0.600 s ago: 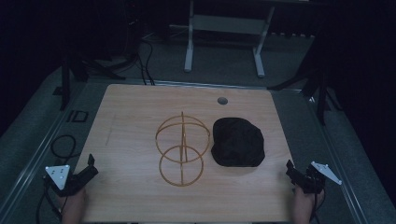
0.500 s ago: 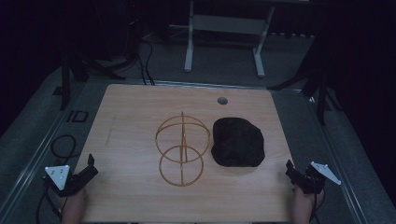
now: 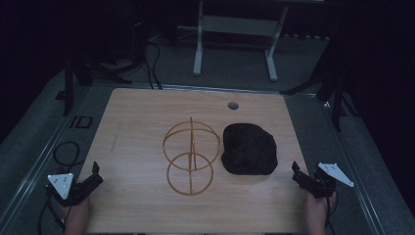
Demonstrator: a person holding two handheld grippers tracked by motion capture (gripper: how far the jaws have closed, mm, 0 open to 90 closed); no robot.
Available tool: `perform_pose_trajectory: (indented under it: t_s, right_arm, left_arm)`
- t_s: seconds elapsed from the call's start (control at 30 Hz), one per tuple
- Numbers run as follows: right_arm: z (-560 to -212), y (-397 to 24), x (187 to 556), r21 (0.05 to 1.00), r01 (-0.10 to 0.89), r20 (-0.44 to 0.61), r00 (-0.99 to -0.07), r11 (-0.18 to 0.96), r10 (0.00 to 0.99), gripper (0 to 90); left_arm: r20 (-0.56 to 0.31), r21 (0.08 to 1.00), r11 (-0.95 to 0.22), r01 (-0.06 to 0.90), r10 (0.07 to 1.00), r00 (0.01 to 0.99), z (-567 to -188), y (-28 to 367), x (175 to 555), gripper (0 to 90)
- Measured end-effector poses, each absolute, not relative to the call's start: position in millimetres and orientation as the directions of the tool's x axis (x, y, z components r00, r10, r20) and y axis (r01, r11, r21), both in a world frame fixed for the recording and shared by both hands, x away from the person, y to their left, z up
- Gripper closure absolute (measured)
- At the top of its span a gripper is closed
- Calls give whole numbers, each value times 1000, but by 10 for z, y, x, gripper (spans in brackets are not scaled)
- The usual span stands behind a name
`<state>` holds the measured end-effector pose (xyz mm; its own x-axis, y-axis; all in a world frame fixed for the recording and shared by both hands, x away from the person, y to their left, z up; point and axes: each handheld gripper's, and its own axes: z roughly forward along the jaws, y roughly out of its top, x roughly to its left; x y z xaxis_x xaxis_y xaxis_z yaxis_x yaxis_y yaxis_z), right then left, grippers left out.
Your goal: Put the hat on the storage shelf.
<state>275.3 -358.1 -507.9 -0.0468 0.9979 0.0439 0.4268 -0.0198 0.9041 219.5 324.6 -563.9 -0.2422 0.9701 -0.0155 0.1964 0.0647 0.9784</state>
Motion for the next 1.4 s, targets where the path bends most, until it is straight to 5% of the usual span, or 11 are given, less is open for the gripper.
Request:
perform_pose_trajectory:
  t_s: [0.57, 1.17, 1.4]
  right_arm:
    - [-4433, -2742, 2864, 929, 368, 72, -252, 27, 965, 117]
    - [-4812, -2114, 3117, 896, 428, -18, -238, 121, 971, 137]
    - [-4968, -2074, 3153, 878, 460, -32, -213, 130, 976, 293]
  left_arm:
    - [-9, 978, 58, 202, 971, -238, -5638, 3243, 2199, 6]
    - [-1, 978, 50, 203, 973, -231, -5638, 3237, 2201, 6]
    - [1, 978, 47, 203, 974, -228, -5638, 3236, 2198, 6]
